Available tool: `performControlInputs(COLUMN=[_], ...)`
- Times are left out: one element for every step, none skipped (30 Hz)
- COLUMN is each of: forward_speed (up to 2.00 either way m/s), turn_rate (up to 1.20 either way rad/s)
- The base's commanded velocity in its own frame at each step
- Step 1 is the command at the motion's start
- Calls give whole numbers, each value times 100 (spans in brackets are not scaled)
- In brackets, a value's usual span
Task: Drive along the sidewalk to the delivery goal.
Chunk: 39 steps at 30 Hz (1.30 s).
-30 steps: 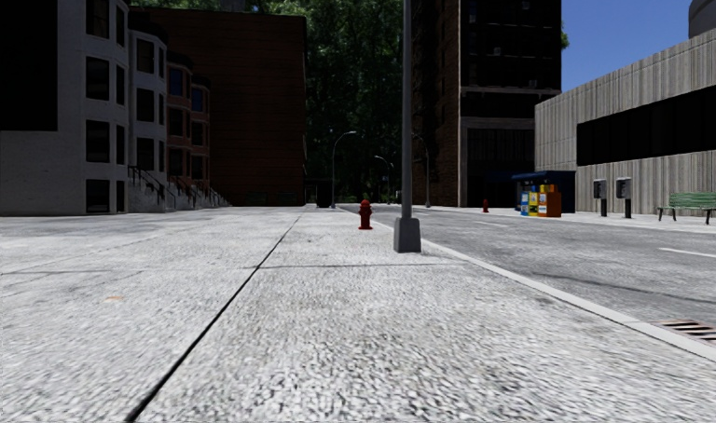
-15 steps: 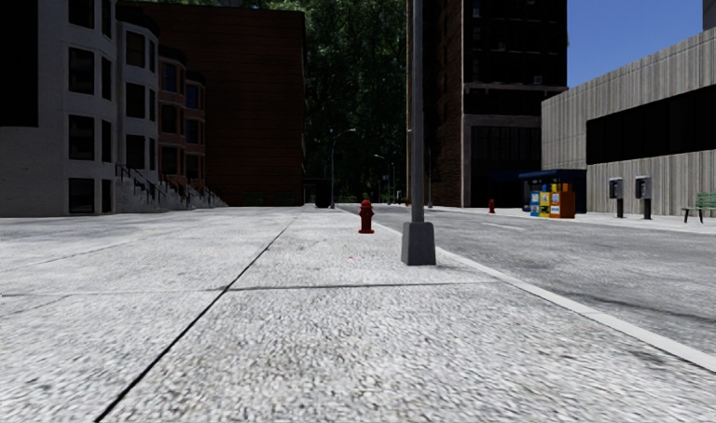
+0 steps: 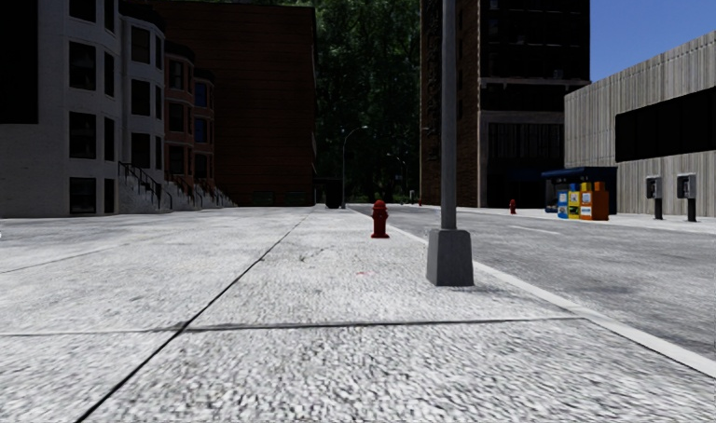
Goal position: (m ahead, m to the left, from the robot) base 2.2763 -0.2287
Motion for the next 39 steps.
performControlInputs(forward_speed=[200,200,200,200,200,200,200,200,200,200,200,200,200,200,200,200,200,200,200,200,200,197,175,144,134,134,132,130,128,128,127,120,108,108,99,94,84,84,71], turn_rate=[28,28,28,28,28,28,28,28,28,28,28,28,28,28,28,28,28,28,28,28,28,28,0,0,0,0,0,0,0,0,0,0,0,0,0,0,0,0,0])
